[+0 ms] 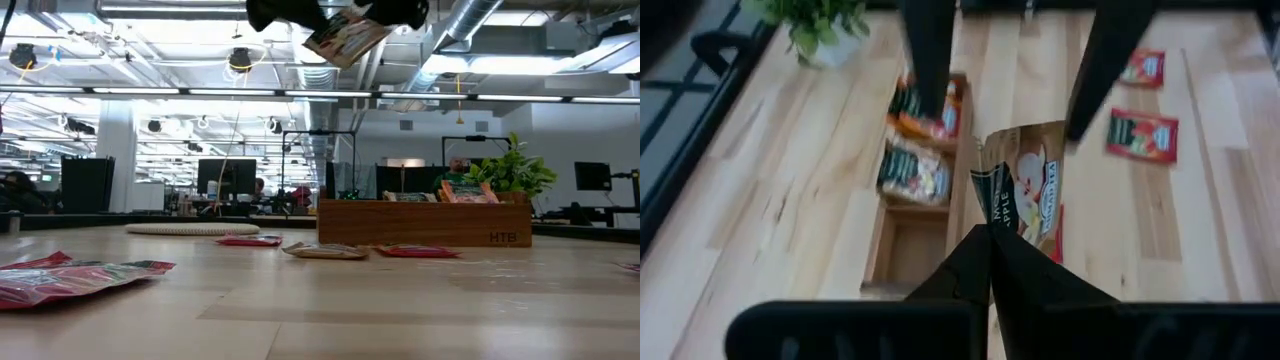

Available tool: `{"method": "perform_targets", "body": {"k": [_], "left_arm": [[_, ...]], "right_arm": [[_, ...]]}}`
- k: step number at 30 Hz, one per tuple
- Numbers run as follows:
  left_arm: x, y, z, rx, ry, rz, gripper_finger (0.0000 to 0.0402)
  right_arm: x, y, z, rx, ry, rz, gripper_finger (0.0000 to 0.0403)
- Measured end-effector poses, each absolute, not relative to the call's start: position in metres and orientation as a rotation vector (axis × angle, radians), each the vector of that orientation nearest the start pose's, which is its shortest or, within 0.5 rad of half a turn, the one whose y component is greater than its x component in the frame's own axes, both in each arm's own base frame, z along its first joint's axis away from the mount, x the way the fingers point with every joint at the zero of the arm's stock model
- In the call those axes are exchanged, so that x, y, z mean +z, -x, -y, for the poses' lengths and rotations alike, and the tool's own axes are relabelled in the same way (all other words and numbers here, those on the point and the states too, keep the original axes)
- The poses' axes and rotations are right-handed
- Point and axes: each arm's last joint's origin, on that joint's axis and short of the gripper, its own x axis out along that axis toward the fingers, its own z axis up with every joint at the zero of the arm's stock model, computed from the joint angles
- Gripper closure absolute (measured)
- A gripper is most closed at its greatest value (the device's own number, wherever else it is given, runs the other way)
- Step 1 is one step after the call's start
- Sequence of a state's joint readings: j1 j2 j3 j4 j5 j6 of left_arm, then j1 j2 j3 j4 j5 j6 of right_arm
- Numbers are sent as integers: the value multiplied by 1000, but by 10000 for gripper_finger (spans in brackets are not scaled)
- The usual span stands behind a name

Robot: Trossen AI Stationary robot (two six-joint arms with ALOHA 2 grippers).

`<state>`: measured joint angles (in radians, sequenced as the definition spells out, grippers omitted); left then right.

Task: Pick & Place Tea
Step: Put the brown tea bag into the middle section of the wooden organizer

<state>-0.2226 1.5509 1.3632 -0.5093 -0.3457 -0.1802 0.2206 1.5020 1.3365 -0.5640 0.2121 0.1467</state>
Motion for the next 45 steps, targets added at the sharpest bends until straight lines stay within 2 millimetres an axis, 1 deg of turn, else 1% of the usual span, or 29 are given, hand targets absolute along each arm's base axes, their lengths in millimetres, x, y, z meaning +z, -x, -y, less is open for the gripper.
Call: {"method": "perform_targets", "body": {"k": [5, 12, 19, 23, 36, 45], "left_arm": [[317, -334, 66, 173, -41, -669, 401], [312, -337, 66, 174, -47, -693, 401], [306, -340, 67, 164, -56, -714, 401], [306, -341, 67, 162, -65, -708, 401], [307, -341, 67, 160, -64, -704, 401], [307, -341, 67, 160, -61, -696, 401]], "right_arm": [[310, -330, -58, -25, -2, -744, 173], [312, -335, -45, -6, -51, -716, 182], [312, -336, -38, 19, -105, -718, 201], [312, -335, -38, 23, -108, -726, 225], [312, -335, -38, 26, -108, -727, 329], [310, -334, -38, 35, -91, -750, 379]]}}
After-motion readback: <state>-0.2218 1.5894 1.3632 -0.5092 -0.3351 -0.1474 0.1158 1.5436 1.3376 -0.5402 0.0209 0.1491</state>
